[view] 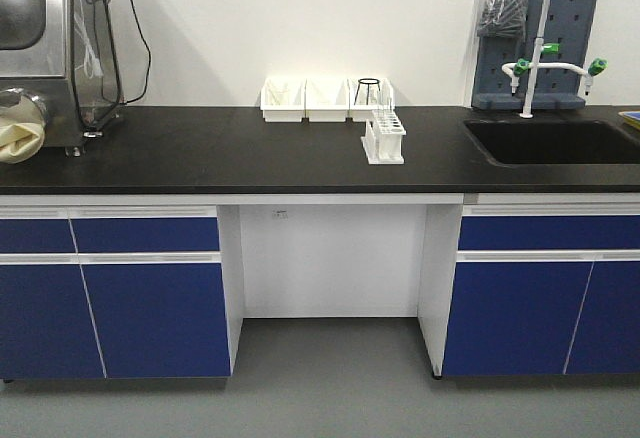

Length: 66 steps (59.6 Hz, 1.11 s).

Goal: Flip and reinsert test tube from rack
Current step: 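Drive the base toward the white test-tube rack on the bench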

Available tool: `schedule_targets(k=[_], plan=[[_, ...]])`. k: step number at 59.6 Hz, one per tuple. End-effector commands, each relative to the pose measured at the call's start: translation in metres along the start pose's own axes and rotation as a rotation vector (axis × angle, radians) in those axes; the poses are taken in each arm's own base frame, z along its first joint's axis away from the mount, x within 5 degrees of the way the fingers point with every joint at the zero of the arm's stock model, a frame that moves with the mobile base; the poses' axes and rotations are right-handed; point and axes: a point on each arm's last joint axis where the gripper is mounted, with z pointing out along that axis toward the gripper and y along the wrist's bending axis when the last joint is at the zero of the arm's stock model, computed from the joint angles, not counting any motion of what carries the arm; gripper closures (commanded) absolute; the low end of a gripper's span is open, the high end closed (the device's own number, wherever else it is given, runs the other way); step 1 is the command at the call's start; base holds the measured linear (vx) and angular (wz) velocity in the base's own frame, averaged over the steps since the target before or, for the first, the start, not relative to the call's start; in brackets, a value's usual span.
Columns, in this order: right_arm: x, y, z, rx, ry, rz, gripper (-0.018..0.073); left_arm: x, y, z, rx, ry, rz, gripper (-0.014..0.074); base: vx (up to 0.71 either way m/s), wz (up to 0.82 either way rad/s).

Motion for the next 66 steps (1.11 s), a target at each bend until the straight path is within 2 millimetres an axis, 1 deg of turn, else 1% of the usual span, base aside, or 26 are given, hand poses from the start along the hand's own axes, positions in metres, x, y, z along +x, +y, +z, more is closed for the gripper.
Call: schedule_targets(k=[1, 44, 66], plan=[[-0.0074, 0.0001, -0.0007, 0.002, -0.085, -0.02, 0.0568, -0.0083, -0.0018, -0.0012, 0.023, -0.097, -0.002, 0.0603, 0.0, 0.0], [-0.0074, 0.0001, -0.0007, 0.002, -0.085, -0.02, 0.0568, -0.0083, -0.0018, -0.0012, 0.023, -0.097, -0.002, 0.0603, 0.0, -0.01], [-0.0074, 0.0001, -0.0007, 0.002, -0.085, -0.02, 0.0568, -0.0083, -0.0018, -0.0012, 0.023, -0.097, -0.002, 0.0603, 0.08, 0.0]])
